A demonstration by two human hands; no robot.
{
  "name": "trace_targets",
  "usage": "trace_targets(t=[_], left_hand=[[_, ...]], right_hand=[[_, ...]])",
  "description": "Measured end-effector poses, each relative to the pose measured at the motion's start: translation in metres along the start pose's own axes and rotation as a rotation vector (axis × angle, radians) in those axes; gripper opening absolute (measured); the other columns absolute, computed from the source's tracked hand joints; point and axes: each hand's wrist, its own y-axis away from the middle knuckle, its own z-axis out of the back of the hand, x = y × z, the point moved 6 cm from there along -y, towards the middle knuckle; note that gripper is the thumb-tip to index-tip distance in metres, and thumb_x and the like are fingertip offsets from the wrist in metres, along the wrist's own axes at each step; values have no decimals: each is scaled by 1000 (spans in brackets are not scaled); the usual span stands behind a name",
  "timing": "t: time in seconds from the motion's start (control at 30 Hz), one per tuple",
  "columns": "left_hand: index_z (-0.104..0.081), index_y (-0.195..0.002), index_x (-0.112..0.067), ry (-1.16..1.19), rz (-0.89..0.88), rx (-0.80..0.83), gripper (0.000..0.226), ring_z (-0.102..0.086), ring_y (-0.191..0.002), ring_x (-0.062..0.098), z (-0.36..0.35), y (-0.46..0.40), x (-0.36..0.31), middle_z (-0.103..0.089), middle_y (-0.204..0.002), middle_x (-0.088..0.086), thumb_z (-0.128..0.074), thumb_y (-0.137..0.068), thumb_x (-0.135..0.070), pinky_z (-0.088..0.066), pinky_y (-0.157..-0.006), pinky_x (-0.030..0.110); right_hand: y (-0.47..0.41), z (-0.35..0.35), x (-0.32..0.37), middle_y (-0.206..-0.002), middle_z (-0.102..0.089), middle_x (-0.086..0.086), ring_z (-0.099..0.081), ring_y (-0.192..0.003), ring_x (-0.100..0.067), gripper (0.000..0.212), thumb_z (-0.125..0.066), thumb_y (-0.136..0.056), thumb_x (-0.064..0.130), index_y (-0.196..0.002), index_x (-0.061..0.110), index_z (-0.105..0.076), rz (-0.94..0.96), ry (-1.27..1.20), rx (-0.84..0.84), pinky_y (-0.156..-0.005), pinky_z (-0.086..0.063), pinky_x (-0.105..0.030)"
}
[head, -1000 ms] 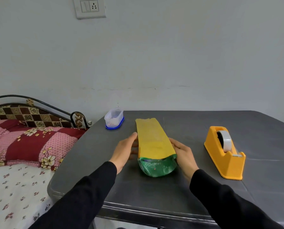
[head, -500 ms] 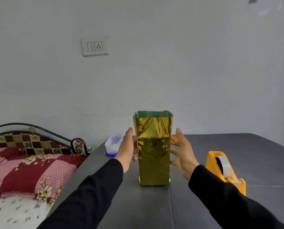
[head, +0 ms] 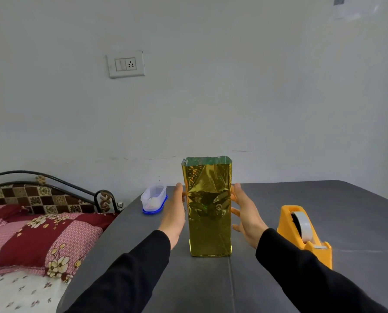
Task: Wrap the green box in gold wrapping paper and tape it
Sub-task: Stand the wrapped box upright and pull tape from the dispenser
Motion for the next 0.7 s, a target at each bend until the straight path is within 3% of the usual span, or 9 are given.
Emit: trace_targets(t=[0.1,0.2,0.3,0.43,0.5,0.6,0.7], left_hand=[[-57,-92,-33,-98,-400,-208,22,-55,-100,8,2,36,-14,-53,-101,-10,-42,-108,-35,-42,-89,32],[-57,-105,-32,-184,-722,-237,5,-55,-94,9,-14,67,-11,-50,-103,-14,-55,-102,-28,-46,-78,22],[-55,-109,-28,-274,-879,-138,16,-54,-93,15,-45,77,-6,-50,-100,-12,-59,-93,-29,-46,-78,19],[-50,-122,-30,-385,-886,75,38,-50,-106,7,-93,77,10,-46,-112,-14,-68,-90,-35,-46,-87,19],[-42,-135,-30,-462,-805,224,56,-43,-119,-1,-123,72,28,-41,-126,-17,-70,-88,-45,-44,-99,20],[-24,-153,-34,-586,-612,471,92,-27,-144,2,-169,67,61,-26,-153,-16,-70,-81,-67,-34,-116,28],[-4,-161,-35,-691,-481,608,121,-3,-155,7,-203,65,87,-2,-168,-17,-68,-70,-82,-17,-126,39]], right_hand=[[0,12,-1,-167,-27,2,-28,-153,-26,72,-32,-100,69,-161,31,-27,11,33,-46,-120,-24,-55],[2,31,2,-158,-44,0,-45,-142,-24,66,-40,-103,60,-157,22,-38,44,66,-137,-116,-36,-48],[10,57,7,-130,-65,-1,-64,-116,-18,42,-51,-103,49,-131,18,-62,89,142,-249,-101,-53,-43],[37,94,23,-98,-74,0,-70,-95,-19,17,-59,-100,32,-101,22,-73,214,294,-379,-87,-59,-43],[53,114,33,-94,-72,4,-68,-89,-17,16,-59,-100,27,-95,24,-74,299,433,-460,-80,-56,-33],[72,143,37,-104,-66,11,-62,-99,-9,14,-59,-100,23,-96,28,-71,392,700,-548,-76,-43,-17],[85,173,26,-128,-58,5,-50,-123,-18,23,-56,-100,27,-118,21,-69,326,986,-630,-88,-41,-26]])
